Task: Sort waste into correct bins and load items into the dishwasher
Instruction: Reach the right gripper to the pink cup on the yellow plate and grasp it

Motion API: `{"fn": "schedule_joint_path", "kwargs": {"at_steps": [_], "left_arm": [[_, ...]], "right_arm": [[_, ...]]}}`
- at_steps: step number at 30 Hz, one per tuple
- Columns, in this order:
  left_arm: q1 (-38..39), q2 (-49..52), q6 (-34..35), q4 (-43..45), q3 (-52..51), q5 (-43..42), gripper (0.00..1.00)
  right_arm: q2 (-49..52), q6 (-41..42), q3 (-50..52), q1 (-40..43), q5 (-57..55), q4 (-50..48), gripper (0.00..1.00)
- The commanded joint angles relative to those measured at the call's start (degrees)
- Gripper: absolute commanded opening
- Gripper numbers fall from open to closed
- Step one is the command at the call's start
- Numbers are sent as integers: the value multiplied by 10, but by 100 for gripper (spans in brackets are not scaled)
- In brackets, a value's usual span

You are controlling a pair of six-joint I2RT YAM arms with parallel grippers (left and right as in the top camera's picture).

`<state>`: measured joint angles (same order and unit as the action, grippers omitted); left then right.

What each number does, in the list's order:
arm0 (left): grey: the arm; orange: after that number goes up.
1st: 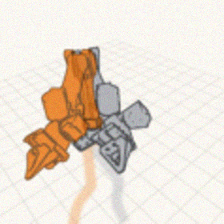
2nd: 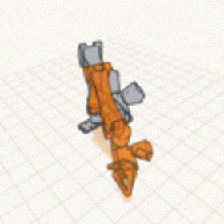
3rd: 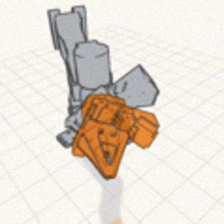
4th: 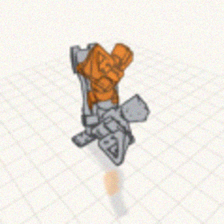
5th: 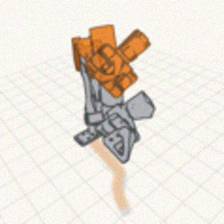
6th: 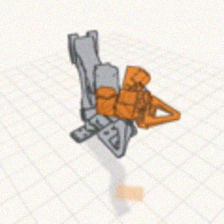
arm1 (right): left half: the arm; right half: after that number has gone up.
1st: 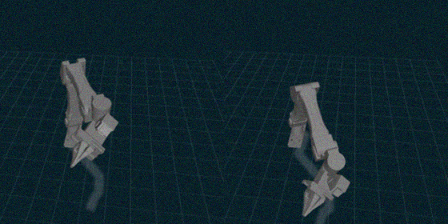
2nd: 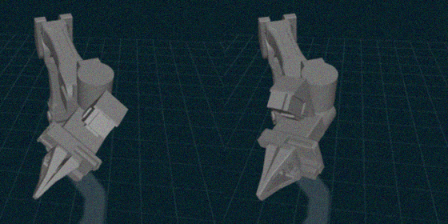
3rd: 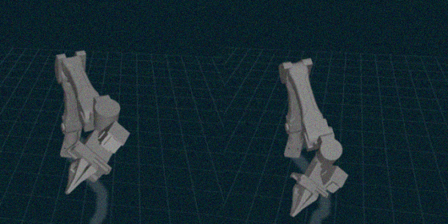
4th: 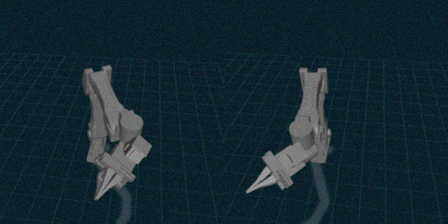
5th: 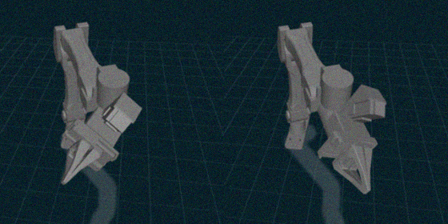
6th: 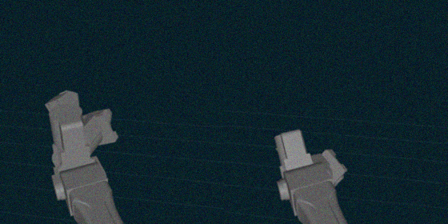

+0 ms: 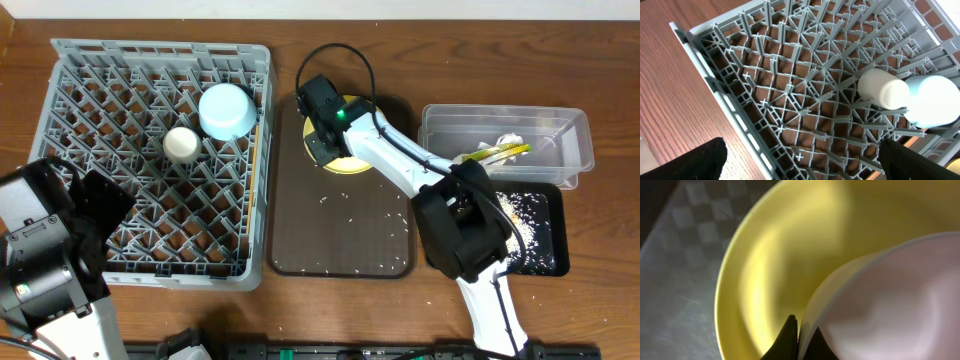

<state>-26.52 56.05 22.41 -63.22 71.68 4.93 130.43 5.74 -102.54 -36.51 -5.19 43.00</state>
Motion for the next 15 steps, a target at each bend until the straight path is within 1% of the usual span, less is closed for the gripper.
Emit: {"fn": "schedule_joint_path", "kwargs": {"at_steps": [1,5,10,13,15], "left_arm": [[-2,1,-9,-2,7,9,98],[-2,1,-9,-2,7,9,98],[-2,1,-9,-2,7,9,98],[-2,1,-9,-2,7,9,98],[-2,1,-9,-2,7,9,98]], "right_arm": [[-34,-5,-3,-3,-10,15,1],[-82,-5,-3,-3,-10,40,1],[-177,-13,-3,-2,-4,73,1],[-228,-13,-3,1,32,78,1],[-255,-23,-3,5,83,87,1]]}}
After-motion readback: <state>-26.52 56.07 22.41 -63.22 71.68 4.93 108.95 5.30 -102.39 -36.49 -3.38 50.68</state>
